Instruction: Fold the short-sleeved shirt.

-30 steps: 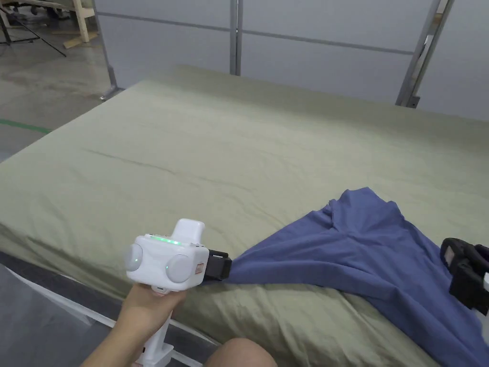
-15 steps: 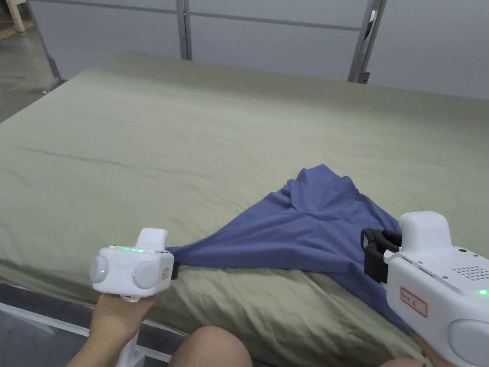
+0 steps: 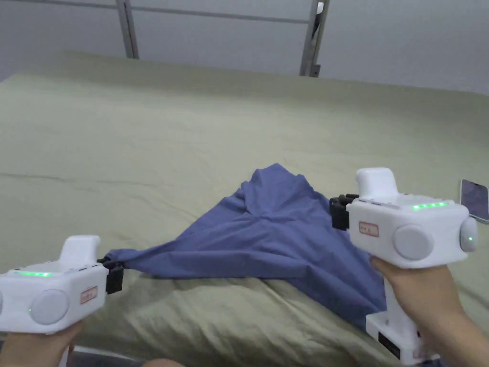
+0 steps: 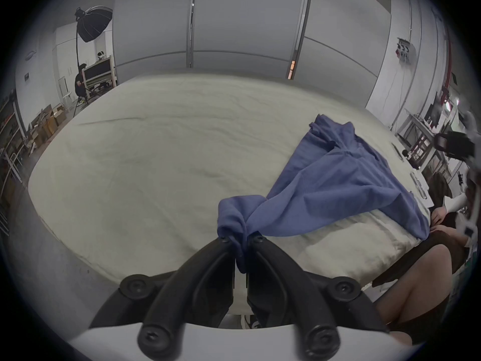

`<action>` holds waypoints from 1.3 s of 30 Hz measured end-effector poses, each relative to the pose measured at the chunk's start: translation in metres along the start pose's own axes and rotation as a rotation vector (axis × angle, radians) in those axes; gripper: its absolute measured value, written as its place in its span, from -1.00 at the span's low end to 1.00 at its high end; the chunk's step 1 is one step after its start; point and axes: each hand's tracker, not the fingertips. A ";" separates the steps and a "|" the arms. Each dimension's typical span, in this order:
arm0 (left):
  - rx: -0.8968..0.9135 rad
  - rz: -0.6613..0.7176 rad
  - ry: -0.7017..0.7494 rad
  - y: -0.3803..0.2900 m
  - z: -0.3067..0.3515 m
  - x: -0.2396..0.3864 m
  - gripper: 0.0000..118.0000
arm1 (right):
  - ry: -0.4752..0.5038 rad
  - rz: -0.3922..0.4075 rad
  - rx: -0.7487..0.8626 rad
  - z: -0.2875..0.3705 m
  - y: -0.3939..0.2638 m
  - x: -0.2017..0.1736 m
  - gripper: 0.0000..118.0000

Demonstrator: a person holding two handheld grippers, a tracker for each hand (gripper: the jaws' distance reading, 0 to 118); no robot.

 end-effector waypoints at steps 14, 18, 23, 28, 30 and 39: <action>-0.005 0.015 -0.043 0.020 0.001 0.004 -0.90 | 0.087 0.018 -0.295 -0.248 0.067 0.069 0.98; -0.001 0.039 -0.059 0.025 -0.001 0.004 -0.90 | 0.066 0.040 -0.326 -0.304 0.054 0.077 0.98; 0.013 0.051 -0.077 0.032 -0.003 0.005 -0.90 | 0.102 -0.018 -0.375 -0.307 0.048 0.079 0.15; 0.007 0.051 -0.094 0.030 -0.004 0.007 -0.90 | 0.096 0.025 -0.395 -0.307 0.044 0.075 -0.71; 0.007 0.043 -0.090 0.030 -0.004 0.009 -0.90 | 0.093 0.022 -0.362 -0.300 0.045 0.073 -0.88; 0.036 0.090 -0.096 0.034 0.009 0.016 -0.90 | 0.087 -0.060 -0.182 -0.221 0.072 0.083 -0.92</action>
